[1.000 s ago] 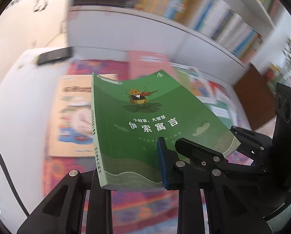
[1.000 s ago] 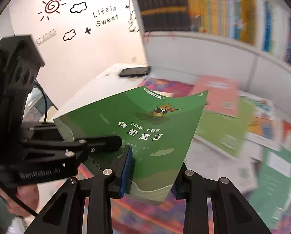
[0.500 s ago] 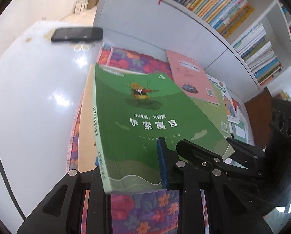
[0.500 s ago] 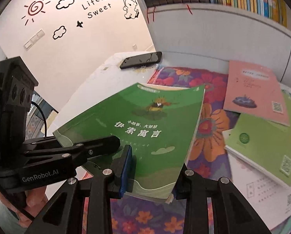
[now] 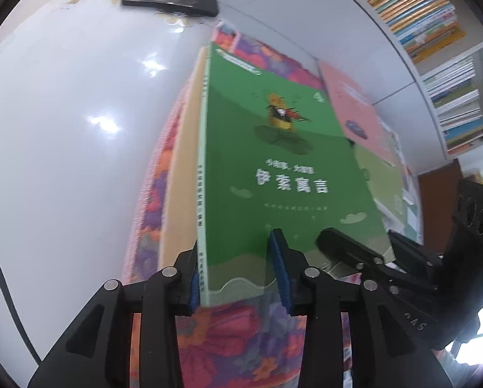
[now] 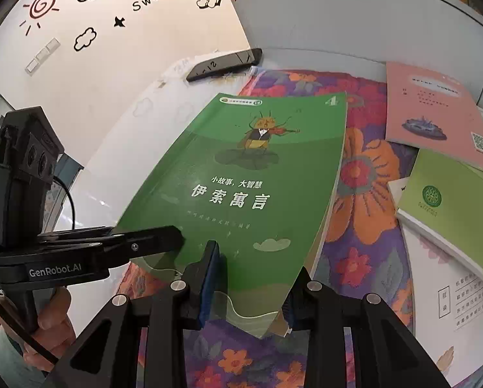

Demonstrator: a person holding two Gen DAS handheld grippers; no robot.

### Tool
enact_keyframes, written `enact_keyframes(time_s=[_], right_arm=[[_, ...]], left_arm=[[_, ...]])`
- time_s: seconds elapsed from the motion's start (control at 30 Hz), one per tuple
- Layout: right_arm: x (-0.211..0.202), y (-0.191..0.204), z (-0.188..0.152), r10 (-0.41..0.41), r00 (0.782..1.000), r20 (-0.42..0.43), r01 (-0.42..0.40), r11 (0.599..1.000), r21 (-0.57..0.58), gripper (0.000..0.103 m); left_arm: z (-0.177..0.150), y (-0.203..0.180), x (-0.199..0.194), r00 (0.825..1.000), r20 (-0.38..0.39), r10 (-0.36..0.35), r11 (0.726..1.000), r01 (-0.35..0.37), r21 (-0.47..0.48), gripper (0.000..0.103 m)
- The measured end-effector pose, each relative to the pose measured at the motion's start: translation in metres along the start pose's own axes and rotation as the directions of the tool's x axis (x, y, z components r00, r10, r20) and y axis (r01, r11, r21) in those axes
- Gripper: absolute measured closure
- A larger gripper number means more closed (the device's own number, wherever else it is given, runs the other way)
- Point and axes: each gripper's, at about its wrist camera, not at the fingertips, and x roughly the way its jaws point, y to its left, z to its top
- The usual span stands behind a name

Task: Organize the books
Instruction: 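Carry the green book over the tan book, then lower the green book onto the tan book and open both grippers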

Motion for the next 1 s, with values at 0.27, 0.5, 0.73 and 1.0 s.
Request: enact_keyframes(time_s=[0.27,0.5,0.73,1.0], right_arm=[[0.008,-0.005,-0.006,0.037,0.996,-0.081,-0.037,0.999,0.003,0.069],[0.012,0.012,-0.01,-0.003,0.997,-0.075,0.0,0.999,-0.043,0.068],[0.017,-0.004,-0.006,0.012,0.995,-0.099,-0.011,1.0,0.003,0.067],[-0.012,-0.035,-0.029,0.037,0.987,-0.156,-0.032,0.999,0.039,0.057]], left_arm=[[-0.018,0.025,-0.015,0.995,0.009,0.096,0.994,-0.096,-0.042,0.071],[-0.026,0.019,-0.024,0.994,0.013,0.108,0.994,-0.107,-0.028,0.071],[-0.017,-0.005,-0.028,0.993,0.033,0.113,0.993,-0.114,0.043,0.071],[0.01,-0.046,-0.025,0.995,0.055,0.086,0.985,-0.093,0.142,0.071]])
